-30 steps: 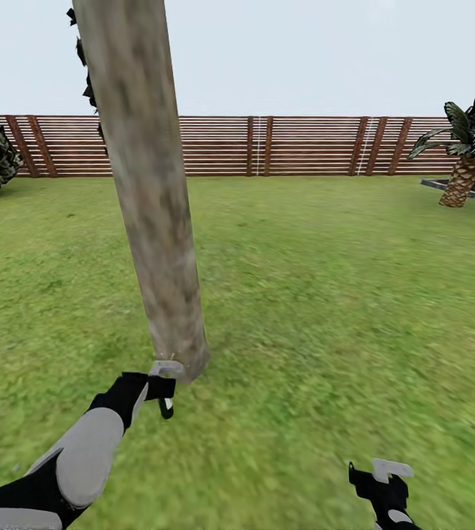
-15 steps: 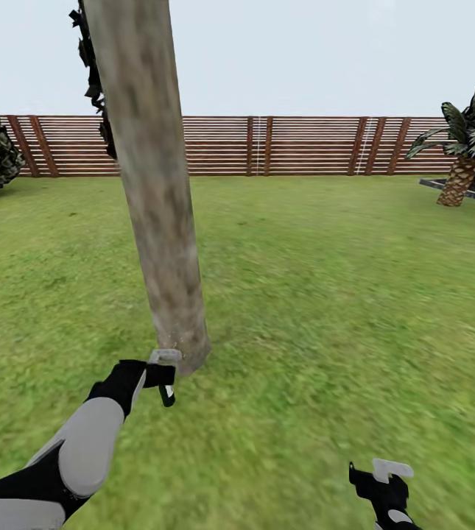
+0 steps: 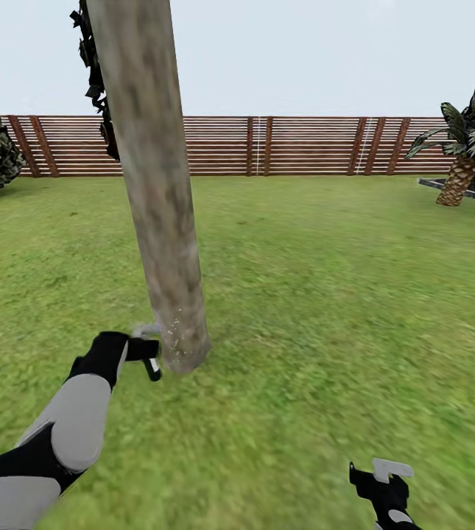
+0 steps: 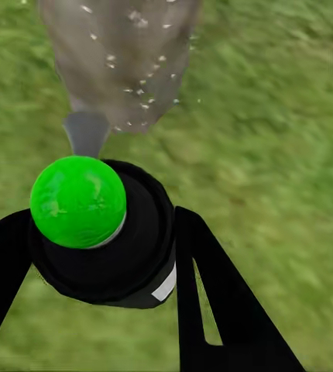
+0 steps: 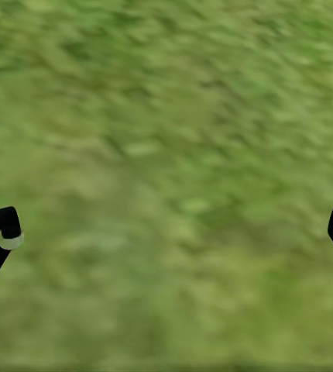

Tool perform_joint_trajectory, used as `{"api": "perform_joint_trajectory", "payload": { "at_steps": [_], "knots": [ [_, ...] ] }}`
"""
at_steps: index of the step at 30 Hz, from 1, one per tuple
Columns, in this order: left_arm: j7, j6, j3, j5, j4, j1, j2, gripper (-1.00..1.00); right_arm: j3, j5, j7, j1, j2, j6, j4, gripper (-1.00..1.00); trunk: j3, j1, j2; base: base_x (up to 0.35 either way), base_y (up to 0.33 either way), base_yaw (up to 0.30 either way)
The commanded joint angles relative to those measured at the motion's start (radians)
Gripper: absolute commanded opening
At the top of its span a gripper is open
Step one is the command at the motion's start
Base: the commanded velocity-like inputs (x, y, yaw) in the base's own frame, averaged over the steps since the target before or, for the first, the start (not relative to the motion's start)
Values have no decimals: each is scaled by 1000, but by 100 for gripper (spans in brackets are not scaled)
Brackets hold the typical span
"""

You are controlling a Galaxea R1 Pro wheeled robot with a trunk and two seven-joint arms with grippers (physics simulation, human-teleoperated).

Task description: In the garden, pick up the pesticide atomizer on the floor and spray pesticide onto both trees until each tree trunk is fully covered.

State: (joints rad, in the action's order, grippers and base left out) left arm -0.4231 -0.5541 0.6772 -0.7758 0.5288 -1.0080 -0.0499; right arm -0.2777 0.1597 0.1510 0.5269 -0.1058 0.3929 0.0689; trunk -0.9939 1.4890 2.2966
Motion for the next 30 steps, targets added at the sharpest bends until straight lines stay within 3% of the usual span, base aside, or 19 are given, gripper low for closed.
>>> {"api": "perform_joint_trajectory", "payload": {
  "at_steps": [1, 3, 6, 8, 11, 12, 14, 19, 30],
  "knots": [
    [-83, -5, 7, -9, 28, 2, 23, -100, -6, 11, 4, 1, 0, 3, -1, 100, -1, 0, 0, 0, 0, 0],
    [-144, -6, 2, -15, 52, 7, 34, -100, -6, 11, 4, 1, 0, 3, -1, 100, -1, 0, 0, 0, 0, 0],
    [-156, -10, 0, -16, 57, 3, 29, -100, -6, 11, 3, 1, 1, 3, -1, 100, -1, 0, 0, 0, 0, 11],
    [-159, -59, -11, -16, 59, -14, 14, -100, -6, 11, 3, 1, 3, 3, -1, 100, -1, 0, 0, 0, 0, 207],
    [-160, -124, -65, -15, 59, -43, 5, -100, -6, 11, 3, 1, 3, 3, -1, 100, -1, 0, 0, 0, 0, 256],
    [-160, -152, -123, -10, 62, -55, -1, -100, -6, 11, 3, 1, 3, 3, -1, 100, -1, 0, 0, 0, 0, 273],
    [-161, -159, -142, -9, 75, -55, -2, -100, -6, 11, 3, 1, 3, 3, 0, 100, -1, 0, 0, 0, 0, 275],
    [-161, -163, -155, -12, 138, -43, 0, -100, -6, 11, 4, 1, -2, 3, -1, 100, -1, 0, 0, 0, -124, 108],
    [-161, -162, -153, -8, 140, -43, 1, -100, -6, 11, 5, 1, -2, 3, -1, 100, -1, 0, 0, 17, -272, 0]
  ]
}}
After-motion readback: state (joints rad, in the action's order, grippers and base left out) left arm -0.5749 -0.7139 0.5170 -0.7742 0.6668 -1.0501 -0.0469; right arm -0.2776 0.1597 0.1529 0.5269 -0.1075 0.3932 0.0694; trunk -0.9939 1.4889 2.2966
